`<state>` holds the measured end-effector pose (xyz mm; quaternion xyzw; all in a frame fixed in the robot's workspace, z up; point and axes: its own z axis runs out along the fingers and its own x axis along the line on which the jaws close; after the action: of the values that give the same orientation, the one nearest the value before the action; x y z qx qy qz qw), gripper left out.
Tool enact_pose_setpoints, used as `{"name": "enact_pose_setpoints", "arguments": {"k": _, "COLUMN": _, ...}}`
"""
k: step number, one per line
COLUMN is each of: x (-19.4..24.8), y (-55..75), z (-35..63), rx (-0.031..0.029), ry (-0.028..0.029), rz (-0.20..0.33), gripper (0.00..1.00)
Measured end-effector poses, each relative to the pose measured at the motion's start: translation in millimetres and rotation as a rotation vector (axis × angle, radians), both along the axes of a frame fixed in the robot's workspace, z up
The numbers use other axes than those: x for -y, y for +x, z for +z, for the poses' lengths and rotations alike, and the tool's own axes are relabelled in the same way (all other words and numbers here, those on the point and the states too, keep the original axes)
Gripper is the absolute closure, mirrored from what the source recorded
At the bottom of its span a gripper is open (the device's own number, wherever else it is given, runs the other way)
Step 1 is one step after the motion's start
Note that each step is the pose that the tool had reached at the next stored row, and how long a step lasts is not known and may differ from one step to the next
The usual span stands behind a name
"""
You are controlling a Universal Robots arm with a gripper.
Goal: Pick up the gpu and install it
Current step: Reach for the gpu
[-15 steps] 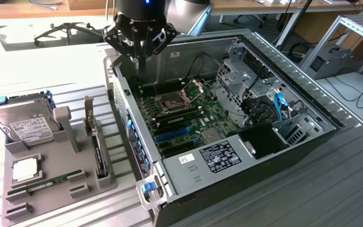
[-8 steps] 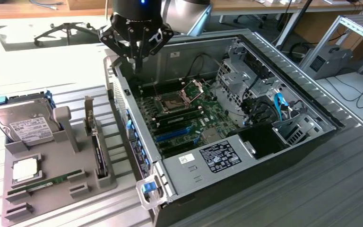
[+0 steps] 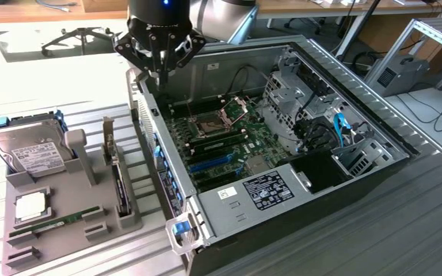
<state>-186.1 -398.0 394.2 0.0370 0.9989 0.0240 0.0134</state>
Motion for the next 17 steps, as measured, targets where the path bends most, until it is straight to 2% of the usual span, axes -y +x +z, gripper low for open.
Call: {"name": "enact_pose_setpoints", "arguments": {"k": 17, "x": 0.0, "y": -18.3, "z": 0.0, "rx": 0.0003, "ry": -0.0001, "rz": 0.0, "gripper": 0.89}}
